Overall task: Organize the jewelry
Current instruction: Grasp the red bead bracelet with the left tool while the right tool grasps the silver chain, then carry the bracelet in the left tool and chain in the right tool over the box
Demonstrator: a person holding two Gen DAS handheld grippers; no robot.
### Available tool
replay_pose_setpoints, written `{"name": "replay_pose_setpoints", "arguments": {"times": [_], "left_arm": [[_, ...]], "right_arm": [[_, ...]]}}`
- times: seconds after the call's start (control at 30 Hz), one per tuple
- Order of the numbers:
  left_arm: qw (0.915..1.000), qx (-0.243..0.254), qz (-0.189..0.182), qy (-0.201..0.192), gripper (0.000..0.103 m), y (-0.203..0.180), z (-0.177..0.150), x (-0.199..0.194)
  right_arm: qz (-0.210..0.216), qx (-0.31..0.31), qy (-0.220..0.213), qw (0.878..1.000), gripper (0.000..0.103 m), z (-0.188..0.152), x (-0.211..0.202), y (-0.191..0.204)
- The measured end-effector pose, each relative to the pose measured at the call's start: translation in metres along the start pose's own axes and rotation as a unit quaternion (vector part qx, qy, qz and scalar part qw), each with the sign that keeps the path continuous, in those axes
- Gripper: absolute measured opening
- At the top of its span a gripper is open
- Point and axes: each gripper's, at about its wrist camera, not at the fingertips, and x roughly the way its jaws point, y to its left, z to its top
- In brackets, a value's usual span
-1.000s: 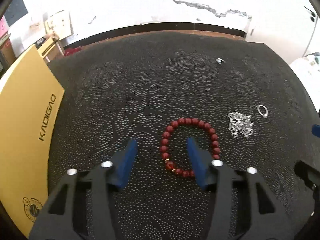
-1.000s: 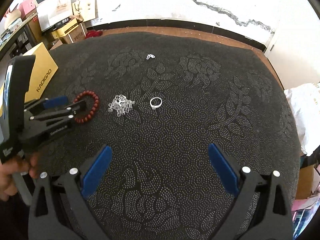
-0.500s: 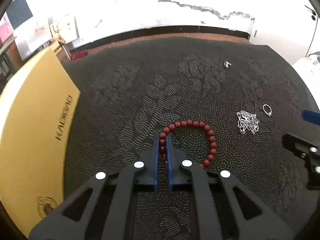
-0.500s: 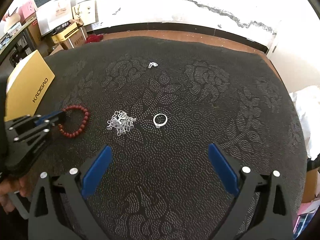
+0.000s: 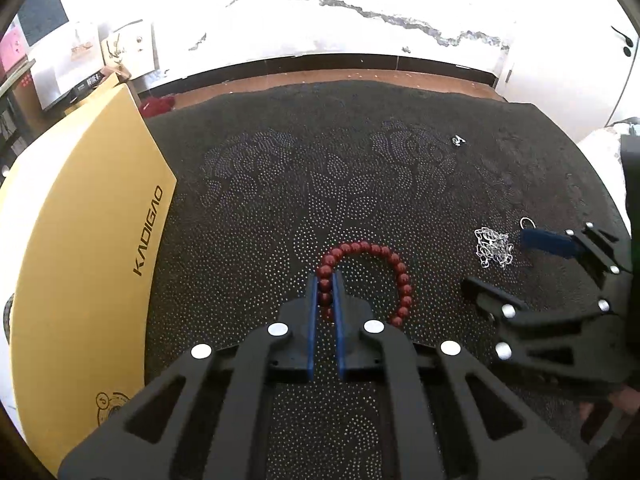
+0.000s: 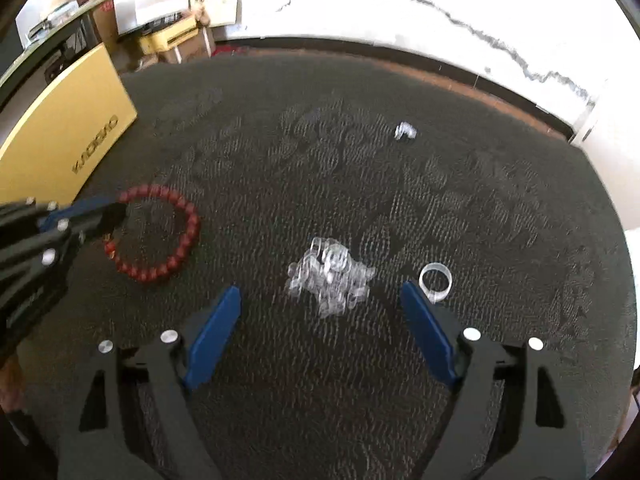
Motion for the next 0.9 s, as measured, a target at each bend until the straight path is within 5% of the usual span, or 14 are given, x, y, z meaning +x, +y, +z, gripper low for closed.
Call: {"name": "replay_pose_setpoints", "arguments": {"times": [0.17, 0.23, 0.3, 0.37, 0.43, 0.9], "left_arm": [[0.9999, -0.006, -0.008, 0.007, 0.007, 0.004, -0.001, 0.003], [0.9999, -0.008, -0.010, 0.011, 0.007, 0.003, -0.001, 0.005], [0.9998, -0.009, -0.013, 0.011, 0.007, 0.003, -0.001, 0.005], [0.9999, -0.007, -0.012, 0.010, 0.007, 0.002, 0.000, 0.004], [0.9998, -0.007, -0.013, 0.010, 0.007, 0.001, 0.000, 0.004], [0.9999, -0.008, -0.015, -0.002, 0.007, -0.003, 0.000, -0.028]], "right_arm": [[-0.002, 0.002, -0.001, 1.000, 0.079, 0.000, 0.001, 0.000], [0.000, 0.002, -0.003, 1.000, 0.066, -0.001, -0.002, 0.002], [0.005, -0.002, -0.004, 1.000, 0.036, -0.001, -0.005, 0.003], [0.009, -0.004, -0.003, 1.000, 0.030, 0.000, -0.005, 0.004], [0.016, -0.004, -0.001, 1.000, 0.012, 0.001, -0.005, 0.007], [0.005, -0.003, -0.021, 1.000, 0.009, 0.002, -0.062, 0.017]]}}
